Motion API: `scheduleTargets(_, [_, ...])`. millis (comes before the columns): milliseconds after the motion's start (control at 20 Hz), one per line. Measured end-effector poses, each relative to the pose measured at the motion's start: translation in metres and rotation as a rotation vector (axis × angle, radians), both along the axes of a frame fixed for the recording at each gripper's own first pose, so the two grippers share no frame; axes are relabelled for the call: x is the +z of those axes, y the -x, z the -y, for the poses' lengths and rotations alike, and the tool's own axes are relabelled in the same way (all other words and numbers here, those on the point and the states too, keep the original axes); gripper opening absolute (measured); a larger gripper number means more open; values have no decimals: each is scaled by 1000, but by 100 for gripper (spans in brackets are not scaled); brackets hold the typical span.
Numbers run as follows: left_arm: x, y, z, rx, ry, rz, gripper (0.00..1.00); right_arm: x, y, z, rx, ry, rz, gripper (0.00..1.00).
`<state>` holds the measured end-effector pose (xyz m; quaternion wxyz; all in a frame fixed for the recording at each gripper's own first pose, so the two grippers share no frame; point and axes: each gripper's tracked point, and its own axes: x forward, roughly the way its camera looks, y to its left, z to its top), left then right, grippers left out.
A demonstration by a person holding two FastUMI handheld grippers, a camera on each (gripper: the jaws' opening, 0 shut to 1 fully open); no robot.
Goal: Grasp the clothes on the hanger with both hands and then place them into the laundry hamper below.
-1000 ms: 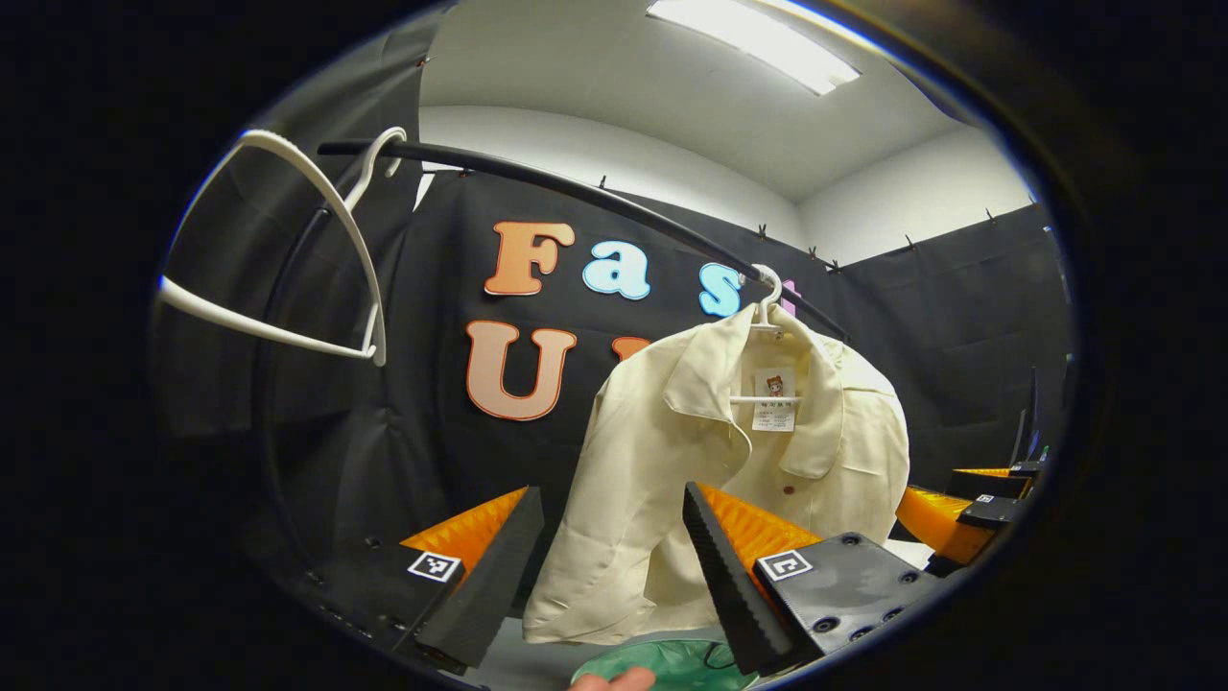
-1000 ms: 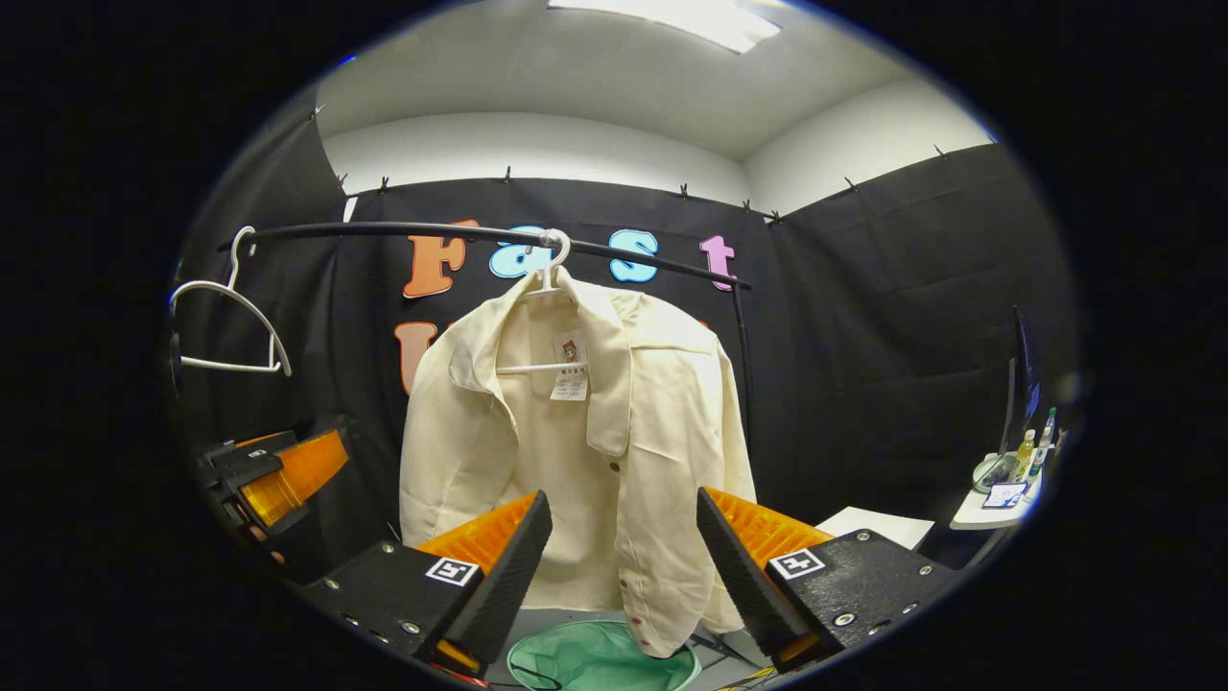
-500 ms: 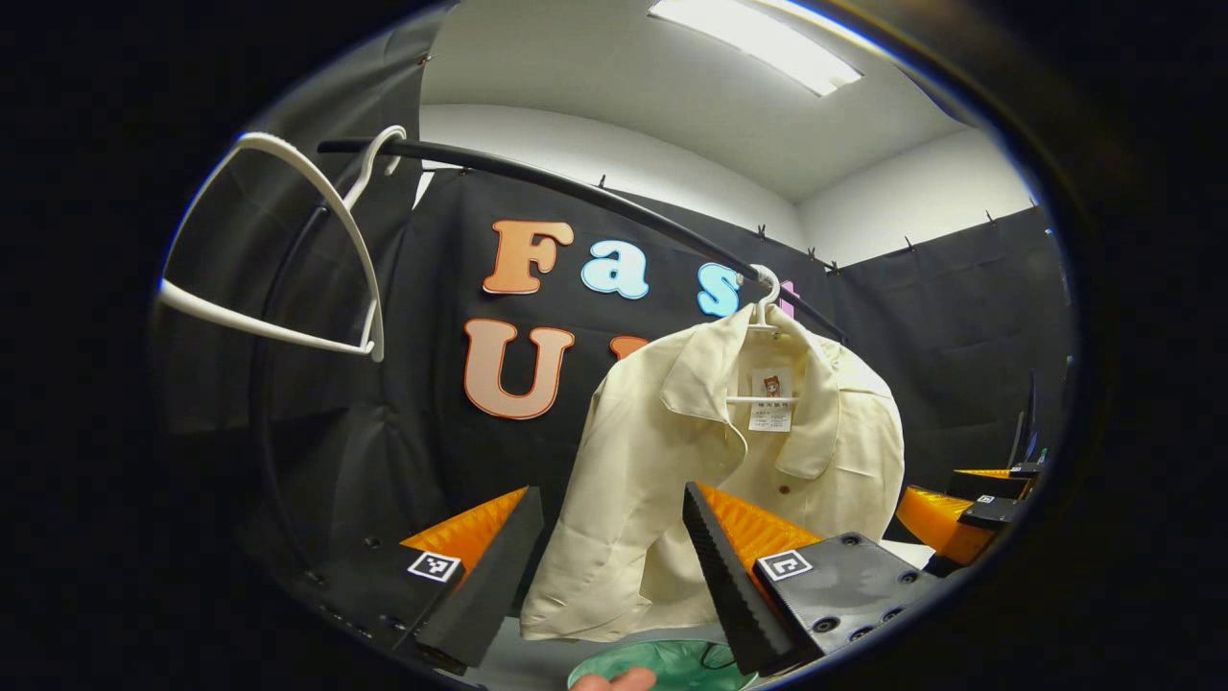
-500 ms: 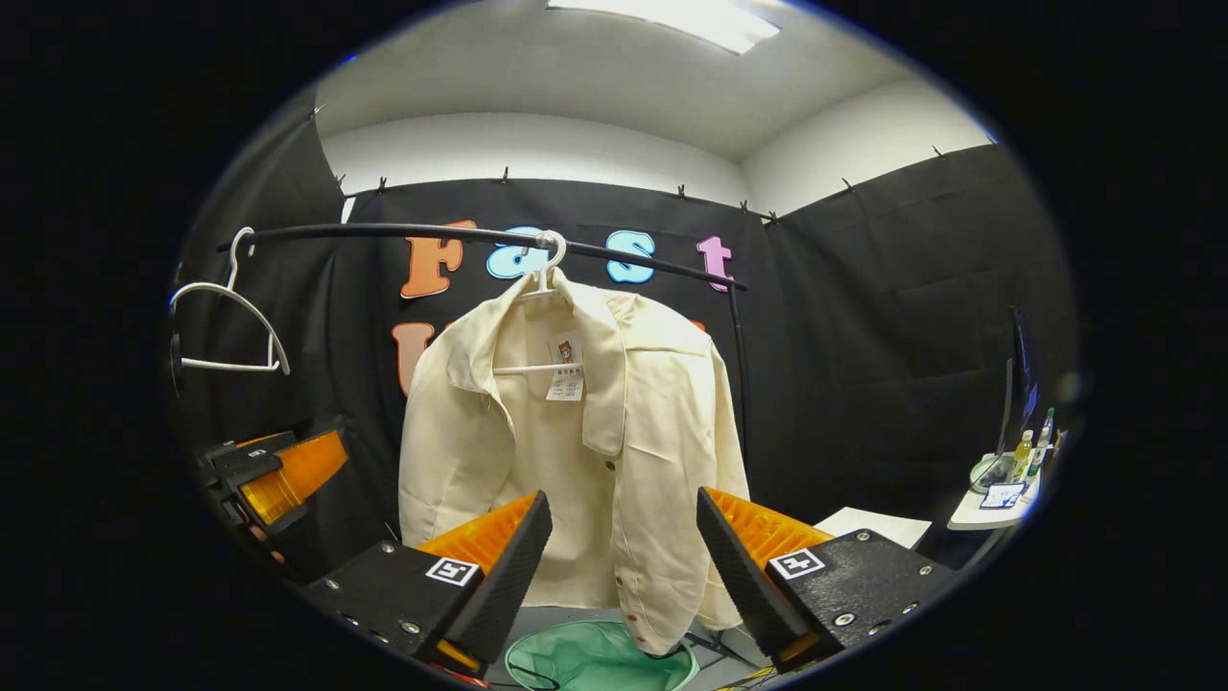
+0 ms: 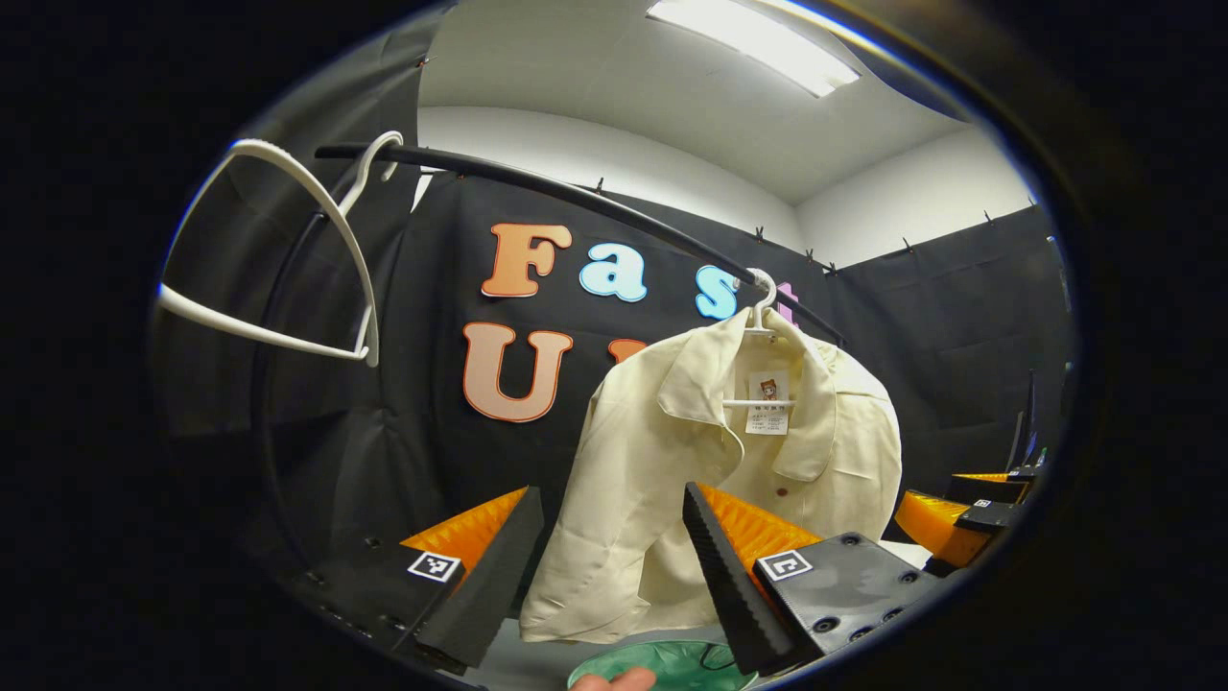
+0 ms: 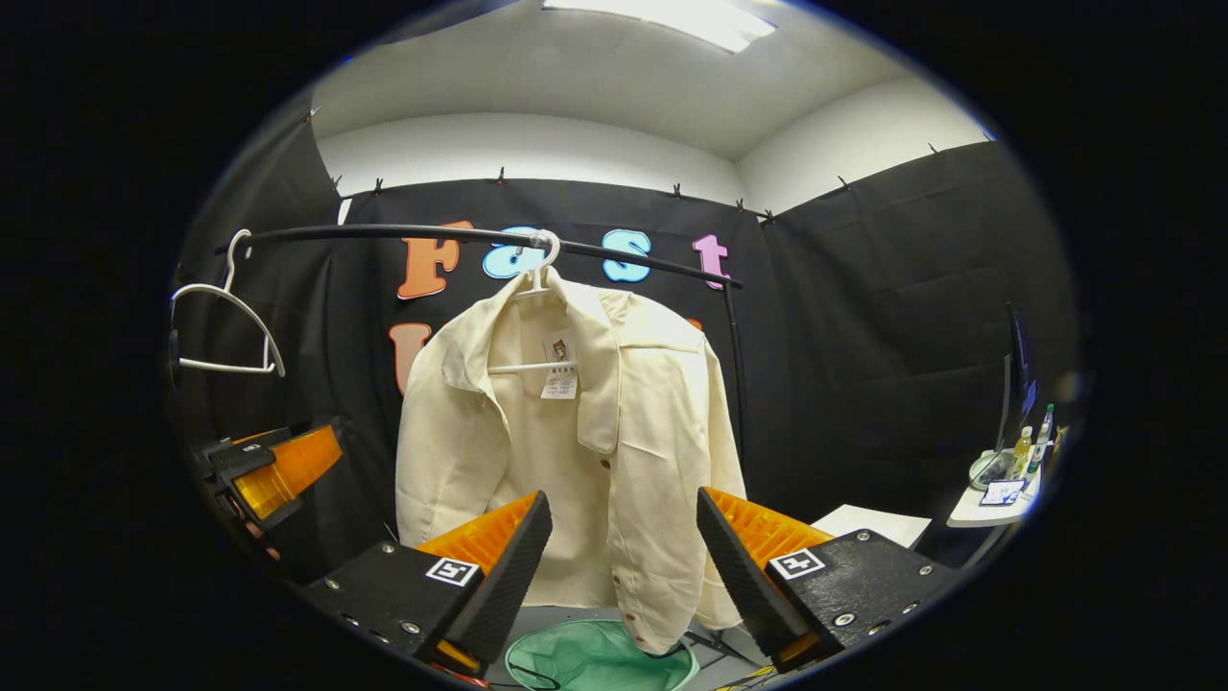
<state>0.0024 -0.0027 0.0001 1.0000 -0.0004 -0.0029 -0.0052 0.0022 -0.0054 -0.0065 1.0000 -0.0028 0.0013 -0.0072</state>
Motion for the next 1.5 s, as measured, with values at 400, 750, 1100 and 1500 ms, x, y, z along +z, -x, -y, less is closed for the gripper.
scheduleTargets(400, [0,7,-9,19,-8,-1,96,8,-52,20,-25,38,37,94])
scheduleTargets(750, [-2,13,-23,50,-38,-9,100,-39,-139,27,-32,40,-44,95])
scheduleTargets(1100, [-14,22,-49,122,-37,-41,100,-76,-190,-2,-73,116,-117,95])
scheduleTargets(1500, [-15,12,-50,111,-57,-33,96,-83,-200,25,-154,215,-112,45])
